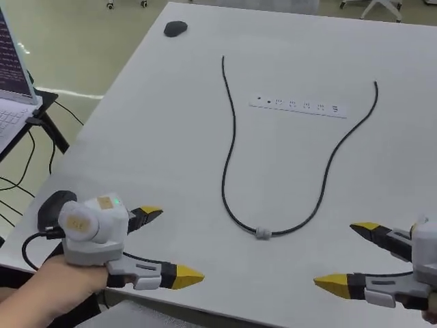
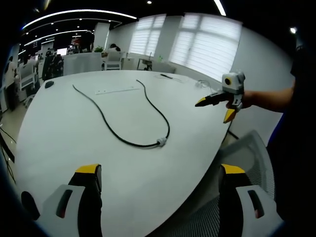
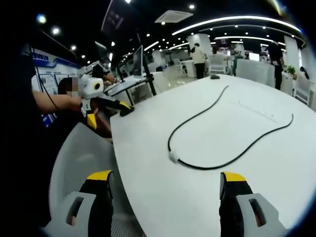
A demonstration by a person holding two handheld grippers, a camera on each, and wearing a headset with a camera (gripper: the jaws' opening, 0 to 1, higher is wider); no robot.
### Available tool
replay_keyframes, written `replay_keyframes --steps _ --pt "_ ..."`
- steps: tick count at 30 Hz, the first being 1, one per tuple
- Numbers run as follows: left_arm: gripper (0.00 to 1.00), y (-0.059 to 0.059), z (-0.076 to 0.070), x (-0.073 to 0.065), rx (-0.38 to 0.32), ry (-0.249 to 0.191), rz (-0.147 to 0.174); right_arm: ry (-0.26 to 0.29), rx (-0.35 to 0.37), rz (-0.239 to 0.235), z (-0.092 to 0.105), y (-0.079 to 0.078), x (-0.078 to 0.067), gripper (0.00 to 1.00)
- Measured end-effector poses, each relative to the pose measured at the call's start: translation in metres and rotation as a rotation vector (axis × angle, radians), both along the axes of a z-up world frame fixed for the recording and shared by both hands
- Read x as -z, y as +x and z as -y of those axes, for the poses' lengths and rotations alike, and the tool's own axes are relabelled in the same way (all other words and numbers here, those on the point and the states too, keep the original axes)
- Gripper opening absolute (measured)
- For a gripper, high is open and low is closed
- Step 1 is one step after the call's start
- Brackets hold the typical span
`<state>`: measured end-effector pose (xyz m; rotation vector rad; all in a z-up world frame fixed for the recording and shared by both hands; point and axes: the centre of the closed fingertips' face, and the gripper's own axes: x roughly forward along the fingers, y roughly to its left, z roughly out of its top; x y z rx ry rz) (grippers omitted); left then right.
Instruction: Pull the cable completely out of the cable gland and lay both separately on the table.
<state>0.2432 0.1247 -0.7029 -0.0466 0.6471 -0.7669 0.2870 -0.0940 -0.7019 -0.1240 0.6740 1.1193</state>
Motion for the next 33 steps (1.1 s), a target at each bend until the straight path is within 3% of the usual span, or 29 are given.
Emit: replay_keyframes --steps 20,23,25,33 --pt "0.97 0.002 -0.009 0.01 -0.016 -0.004 -0.017 -0.089 -0.094 0.011 -0.045 0.036 0.014 0.8" --pt "0.97 0.001 -0.009 0.013 -0.016 -0.007 -0.02 -0.114 -0.122 0.008 -0.051 0.039 0.02 0.76" --pt "0.99 0.003 -0.012 0.015 -0.026 0.011 -0.004 -0.132 -0.137 0.014 -0.055 0.041 0.025 0.74" --pt "0.98 0.002 -0.011 0.016 -0.025 -0.007 -0.005 -0.199 -0.213 0.021 -0.066 0.042 0.042 0.68"
